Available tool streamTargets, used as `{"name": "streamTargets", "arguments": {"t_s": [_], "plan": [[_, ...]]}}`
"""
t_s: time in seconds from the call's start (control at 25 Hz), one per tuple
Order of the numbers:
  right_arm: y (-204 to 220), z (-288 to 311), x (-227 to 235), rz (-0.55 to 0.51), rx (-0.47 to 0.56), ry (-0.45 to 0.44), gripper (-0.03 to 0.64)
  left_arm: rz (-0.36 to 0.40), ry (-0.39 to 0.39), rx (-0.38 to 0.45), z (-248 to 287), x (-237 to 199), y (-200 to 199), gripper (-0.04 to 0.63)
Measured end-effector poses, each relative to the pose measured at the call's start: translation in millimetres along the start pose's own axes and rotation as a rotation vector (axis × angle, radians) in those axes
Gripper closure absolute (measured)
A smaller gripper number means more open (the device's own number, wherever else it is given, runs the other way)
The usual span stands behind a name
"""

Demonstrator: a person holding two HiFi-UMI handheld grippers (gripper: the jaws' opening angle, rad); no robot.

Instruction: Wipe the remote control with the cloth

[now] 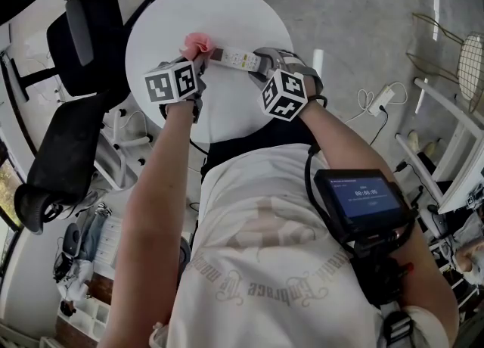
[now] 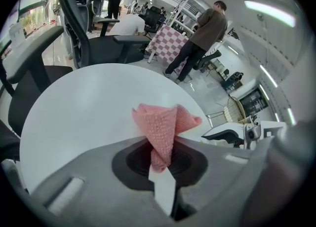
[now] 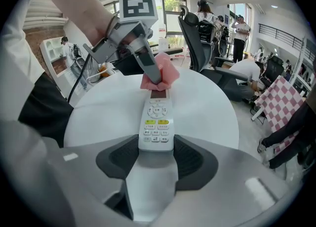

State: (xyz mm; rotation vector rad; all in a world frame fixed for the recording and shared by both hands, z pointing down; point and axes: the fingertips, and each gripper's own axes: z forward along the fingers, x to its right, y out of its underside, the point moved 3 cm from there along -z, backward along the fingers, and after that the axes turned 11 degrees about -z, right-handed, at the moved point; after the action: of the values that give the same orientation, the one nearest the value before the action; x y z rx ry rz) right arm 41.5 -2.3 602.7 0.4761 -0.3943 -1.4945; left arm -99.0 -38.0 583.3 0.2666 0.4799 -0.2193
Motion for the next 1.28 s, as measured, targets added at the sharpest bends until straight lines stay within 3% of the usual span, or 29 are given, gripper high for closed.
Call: {"name": "streamTargets", "arguments": {"t_s": [0.48, 0.64, 0.96, 1.28], "plan": [[3, 0, 1, 0.004, -0.012, 0.002, 0.388, 0.010, -0.060, 0.075, -4, -11, -8, 0.557], [3, 0, 2, 0.008, -0.014, 0.000, 0.388, 0.024, -0.119, 0.090, -9, -17, -15, 0.557], [5, -1, 1, 0.017, -0.012, 0.011, 0.387, 0.196, -0.160, -0.026, 4, 6, 1, 0.558], [3, 0, 0, 0.024, -0.009, 0.008, 0.387, 0.337, -0.065, -0.104, 20, 62, 30, 0.560]]}}
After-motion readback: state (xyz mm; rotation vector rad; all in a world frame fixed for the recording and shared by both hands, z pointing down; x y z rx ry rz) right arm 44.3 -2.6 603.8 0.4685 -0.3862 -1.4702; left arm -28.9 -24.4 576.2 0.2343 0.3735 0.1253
